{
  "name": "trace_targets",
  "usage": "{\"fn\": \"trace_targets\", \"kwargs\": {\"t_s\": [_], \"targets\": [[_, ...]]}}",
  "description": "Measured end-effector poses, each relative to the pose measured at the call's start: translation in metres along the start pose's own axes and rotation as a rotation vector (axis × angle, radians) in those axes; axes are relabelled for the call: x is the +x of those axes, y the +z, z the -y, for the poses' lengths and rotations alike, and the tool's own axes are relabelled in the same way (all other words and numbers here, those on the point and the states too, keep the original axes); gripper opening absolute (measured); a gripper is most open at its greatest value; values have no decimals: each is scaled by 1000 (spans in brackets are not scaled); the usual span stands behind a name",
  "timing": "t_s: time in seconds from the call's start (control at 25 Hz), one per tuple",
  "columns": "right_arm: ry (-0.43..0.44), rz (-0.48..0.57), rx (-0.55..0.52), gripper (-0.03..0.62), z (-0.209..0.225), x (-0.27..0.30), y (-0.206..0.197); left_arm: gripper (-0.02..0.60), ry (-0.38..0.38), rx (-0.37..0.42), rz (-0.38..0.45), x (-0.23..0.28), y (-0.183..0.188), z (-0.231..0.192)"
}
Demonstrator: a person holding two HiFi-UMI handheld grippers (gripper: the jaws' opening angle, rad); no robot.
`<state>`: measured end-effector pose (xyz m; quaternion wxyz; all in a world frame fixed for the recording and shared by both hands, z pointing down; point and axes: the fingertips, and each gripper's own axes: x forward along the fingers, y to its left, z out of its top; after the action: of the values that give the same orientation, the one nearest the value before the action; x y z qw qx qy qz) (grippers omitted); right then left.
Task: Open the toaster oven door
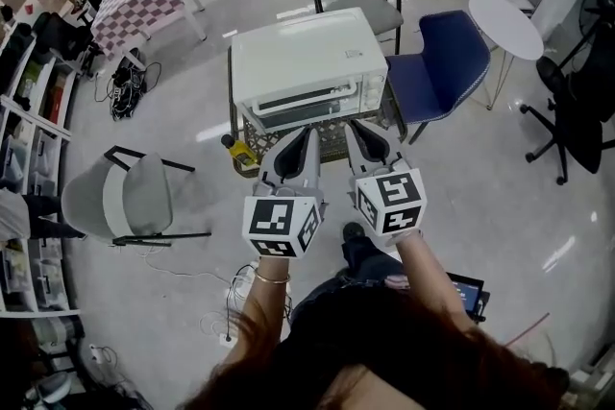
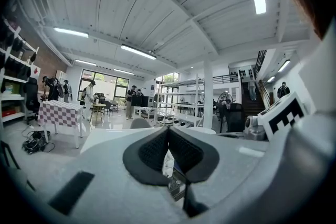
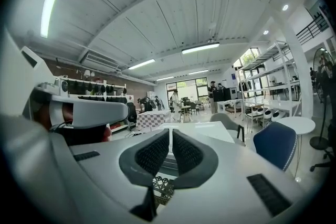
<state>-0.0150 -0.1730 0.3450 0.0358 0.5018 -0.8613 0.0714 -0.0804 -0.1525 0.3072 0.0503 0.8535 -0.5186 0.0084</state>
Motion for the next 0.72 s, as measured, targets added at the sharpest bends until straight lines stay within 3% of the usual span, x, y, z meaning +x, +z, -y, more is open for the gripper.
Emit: {"fn": "trace_targets", "kwargs": {"t_s": [0.72], "targets": [[46,-109,102,35,30,64,-37,14,53,13,-12,51,-13,-28]]}}
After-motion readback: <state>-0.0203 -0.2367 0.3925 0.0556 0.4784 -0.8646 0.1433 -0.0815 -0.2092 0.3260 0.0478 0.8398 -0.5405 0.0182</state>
